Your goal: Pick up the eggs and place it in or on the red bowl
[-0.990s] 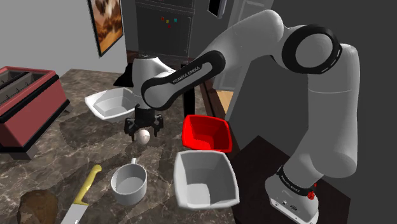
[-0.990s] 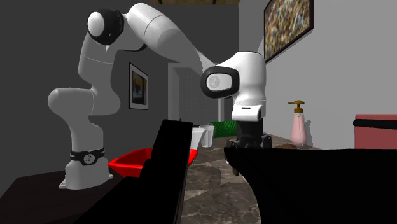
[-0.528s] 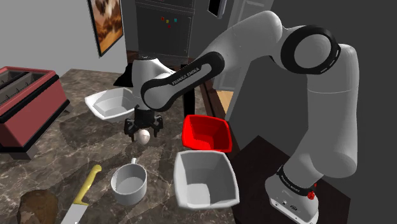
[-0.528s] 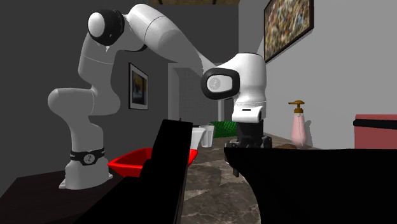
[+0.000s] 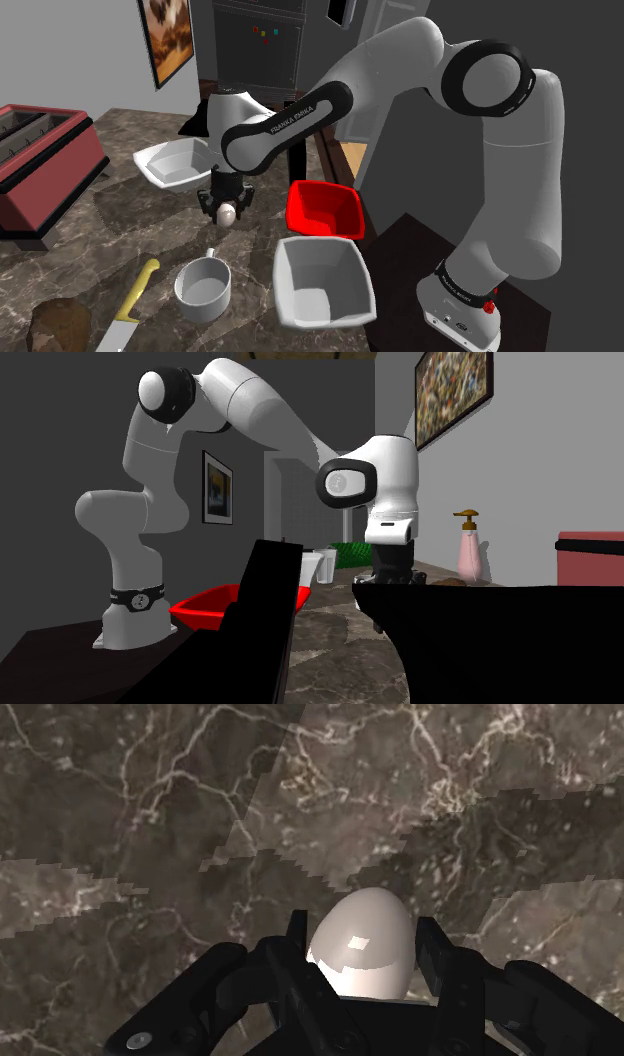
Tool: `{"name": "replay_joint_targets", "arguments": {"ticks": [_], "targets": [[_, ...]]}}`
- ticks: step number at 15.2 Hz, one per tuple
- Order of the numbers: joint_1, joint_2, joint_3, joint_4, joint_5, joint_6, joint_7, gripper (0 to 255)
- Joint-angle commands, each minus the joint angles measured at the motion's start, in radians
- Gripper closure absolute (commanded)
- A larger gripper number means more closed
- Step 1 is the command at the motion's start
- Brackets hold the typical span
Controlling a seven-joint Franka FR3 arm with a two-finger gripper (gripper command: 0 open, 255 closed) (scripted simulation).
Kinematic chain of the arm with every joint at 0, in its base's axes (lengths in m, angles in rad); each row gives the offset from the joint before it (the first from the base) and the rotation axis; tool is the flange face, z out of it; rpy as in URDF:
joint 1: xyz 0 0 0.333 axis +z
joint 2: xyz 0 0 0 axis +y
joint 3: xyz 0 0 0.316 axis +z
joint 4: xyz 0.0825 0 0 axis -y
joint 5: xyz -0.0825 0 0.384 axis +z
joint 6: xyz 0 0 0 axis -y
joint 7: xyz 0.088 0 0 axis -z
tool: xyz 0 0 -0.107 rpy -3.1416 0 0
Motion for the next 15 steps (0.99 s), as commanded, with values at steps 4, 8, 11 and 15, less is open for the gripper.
{"name": "replay_joint_targets", "arguments": {"ticks": [4, 8, 11, 15], "targets": [[-0.003, -0.016, 0.003, 0.004, 0.005, -0.02, -0.001, 255], [-0.008, -0.047, 0.01, 0.015, 0.015, -0.061, -0.003, 255], [-0.012, -0.07, 0.014, 0.025, 0.022, -0.093, -0.004, 255], [-0.016, -0.097, 0.02, 0.042, 0.031, -0.136, -0.006, 255]]}}
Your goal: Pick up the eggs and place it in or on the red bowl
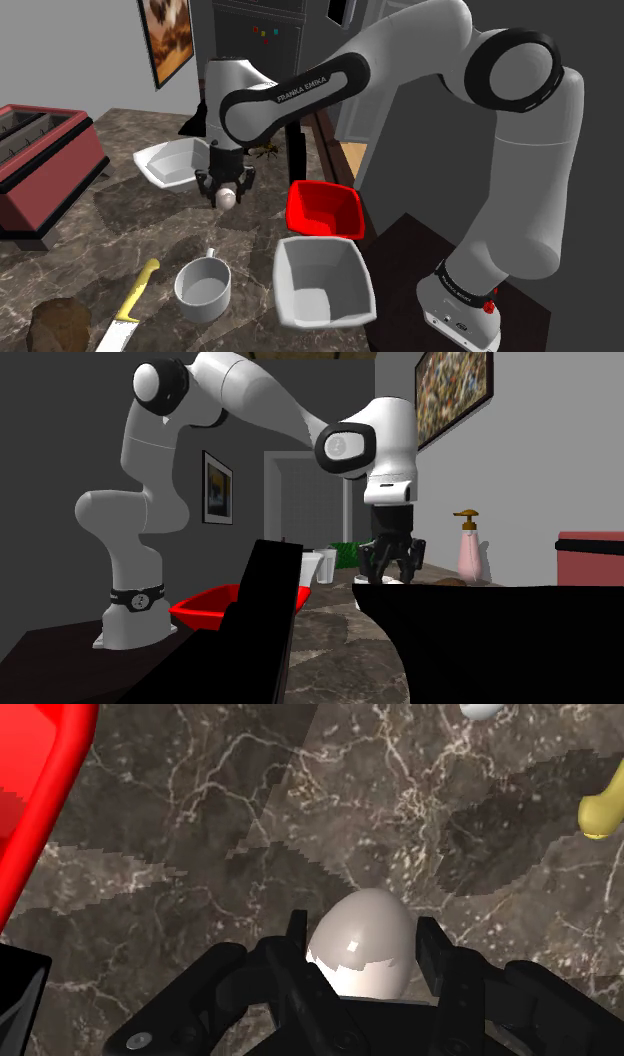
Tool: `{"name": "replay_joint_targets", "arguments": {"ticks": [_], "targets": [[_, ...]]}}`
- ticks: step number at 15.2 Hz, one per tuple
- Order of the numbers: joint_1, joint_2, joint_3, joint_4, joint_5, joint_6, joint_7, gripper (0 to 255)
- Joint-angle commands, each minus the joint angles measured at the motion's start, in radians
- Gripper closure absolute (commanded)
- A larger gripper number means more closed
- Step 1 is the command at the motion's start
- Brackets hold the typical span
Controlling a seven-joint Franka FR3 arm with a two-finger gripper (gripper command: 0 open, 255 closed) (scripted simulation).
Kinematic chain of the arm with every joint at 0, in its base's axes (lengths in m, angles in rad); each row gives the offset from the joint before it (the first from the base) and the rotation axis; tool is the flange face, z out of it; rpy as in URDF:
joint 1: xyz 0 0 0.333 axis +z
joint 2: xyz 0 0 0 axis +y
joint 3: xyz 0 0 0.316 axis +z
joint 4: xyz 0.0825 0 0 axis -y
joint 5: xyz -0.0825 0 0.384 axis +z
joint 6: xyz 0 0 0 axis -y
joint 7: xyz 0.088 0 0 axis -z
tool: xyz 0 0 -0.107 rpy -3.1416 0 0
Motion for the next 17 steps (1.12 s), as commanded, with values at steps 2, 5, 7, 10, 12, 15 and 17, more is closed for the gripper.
{"name": "replay_joint_targets", "arguments": {"ticks": [2, 5, 7, 10, 12, 15, 17], "targets": [[-0.001, -0.016, 0.003, 0.019, 0.005, -0.034, 0.001, 255], [-0.004, -0.033, 0.006, 0.036, 0.011, -0.068, 0.0, 255], [-0.005, -0.044, 0.008, 0.048, 0.015, -0.091, 0.0, 255], [-0.007, -0.06, 0.011, 0.068, 0.02, -0.125, 0.0, 255], [-0.008, -0.069, 0.012, 0.083, 0.023, -0.149, 0.001, 255], [-0.009, -0.081, 0.014, 0.107, 0.027, -0.184, 0.001, 255], [-0.009, -0.087, 0.015, 0.12, 0.028, -0.203, 0.002, 255]]}}
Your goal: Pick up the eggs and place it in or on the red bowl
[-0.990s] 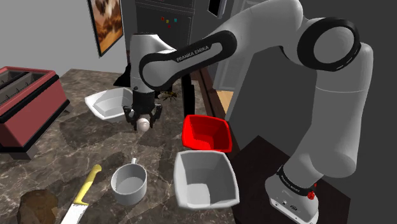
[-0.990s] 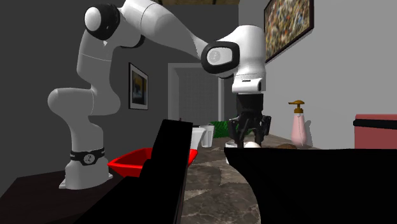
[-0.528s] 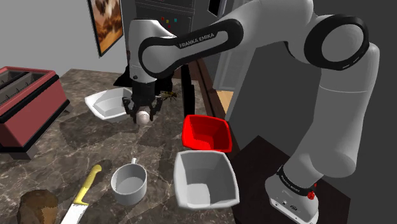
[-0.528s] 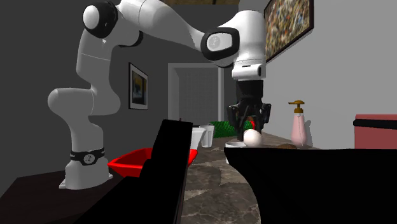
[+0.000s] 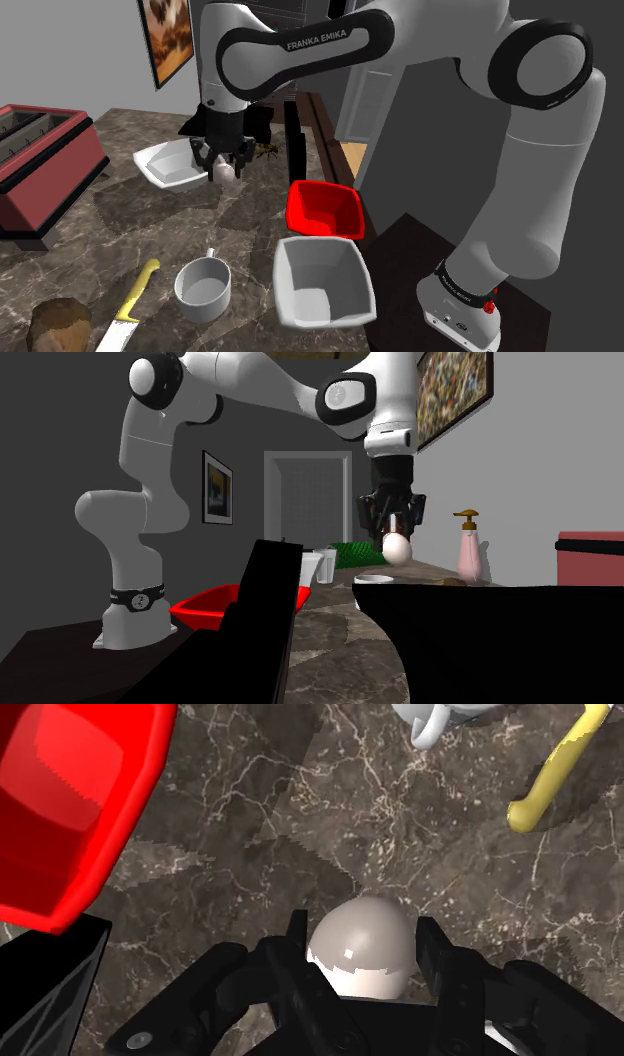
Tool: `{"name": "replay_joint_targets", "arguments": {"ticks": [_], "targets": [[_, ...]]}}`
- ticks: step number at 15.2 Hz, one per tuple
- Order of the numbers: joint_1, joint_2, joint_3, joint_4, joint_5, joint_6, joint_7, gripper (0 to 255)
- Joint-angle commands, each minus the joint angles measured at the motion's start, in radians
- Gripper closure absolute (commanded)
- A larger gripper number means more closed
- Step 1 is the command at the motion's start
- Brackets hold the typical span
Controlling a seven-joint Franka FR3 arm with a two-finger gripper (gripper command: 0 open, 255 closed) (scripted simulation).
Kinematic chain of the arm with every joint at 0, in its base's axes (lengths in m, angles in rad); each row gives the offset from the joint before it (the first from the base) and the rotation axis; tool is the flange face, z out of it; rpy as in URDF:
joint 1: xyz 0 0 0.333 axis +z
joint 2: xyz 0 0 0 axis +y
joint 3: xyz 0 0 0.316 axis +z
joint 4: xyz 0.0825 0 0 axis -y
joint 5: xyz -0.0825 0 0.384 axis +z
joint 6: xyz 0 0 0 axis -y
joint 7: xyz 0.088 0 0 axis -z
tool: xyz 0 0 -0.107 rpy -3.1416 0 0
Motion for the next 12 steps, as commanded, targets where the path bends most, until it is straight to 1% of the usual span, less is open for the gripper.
{"name": "replay_joint_targets", "arguments": {"ticks": [1, 7, 12], "targets": [[-0.015, -0.044, 0.002, -0.045, 0.016, 0.002, -0.016, 255], [-0.088, -0.284, -0.007, -0.339, 0.115, 0.06, -0.13, 255], [-0.119, -0.475, -0.043, -0.543, 0.187, 0.07, -0.236, 255]]}}
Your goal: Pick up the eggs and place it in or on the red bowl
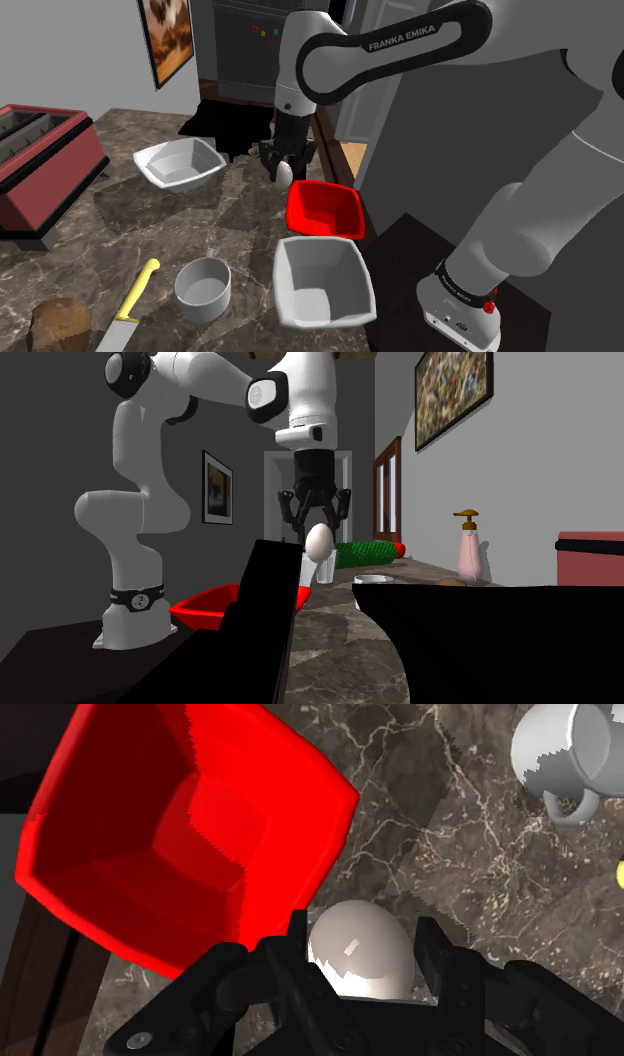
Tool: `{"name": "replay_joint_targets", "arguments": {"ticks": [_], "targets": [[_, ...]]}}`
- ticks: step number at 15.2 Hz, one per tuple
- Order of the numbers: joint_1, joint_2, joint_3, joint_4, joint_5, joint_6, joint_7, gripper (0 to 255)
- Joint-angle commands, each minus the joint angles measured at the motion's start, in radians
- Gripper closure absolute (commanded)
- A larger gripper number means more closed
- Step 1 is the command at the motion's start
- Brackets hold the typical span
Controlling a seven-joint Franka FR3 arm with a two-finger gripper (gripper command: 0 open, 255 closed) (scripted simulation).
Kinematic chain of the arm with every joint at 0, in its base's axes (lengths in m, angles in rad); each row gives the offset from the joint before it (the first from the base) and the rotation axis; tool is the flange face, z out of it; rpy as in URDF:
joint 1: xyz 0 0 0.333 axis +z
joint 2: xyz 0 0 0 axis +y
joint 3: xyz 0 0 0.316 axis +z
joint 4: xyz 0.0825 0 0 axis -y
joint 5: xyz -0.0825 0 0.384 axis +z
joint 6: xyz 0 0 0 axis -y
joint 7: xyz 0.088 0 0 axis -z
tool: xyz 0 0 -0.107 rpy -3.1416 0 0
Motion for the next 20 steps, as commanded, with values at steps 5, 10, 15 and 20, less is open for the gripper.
{"name": "replay_joint_targets", "arguments": {"ticks": [5, 10, 15, 20], "targets": [[-0.021, -0.226, -0.065, -0.219, 0.058, -0.018, -0.125, 255], [-0.03, -0.362, -0.116, -0.349, 0.067, -0.035, -0.197, 255], [-0.028, -0.331, -0.108, -0.394, 0.074, 0.04, -0.205, 255], [-0.026, -0.292, -0.1, -0.434, 0.082, 0.118, -0.213, 255]]}}
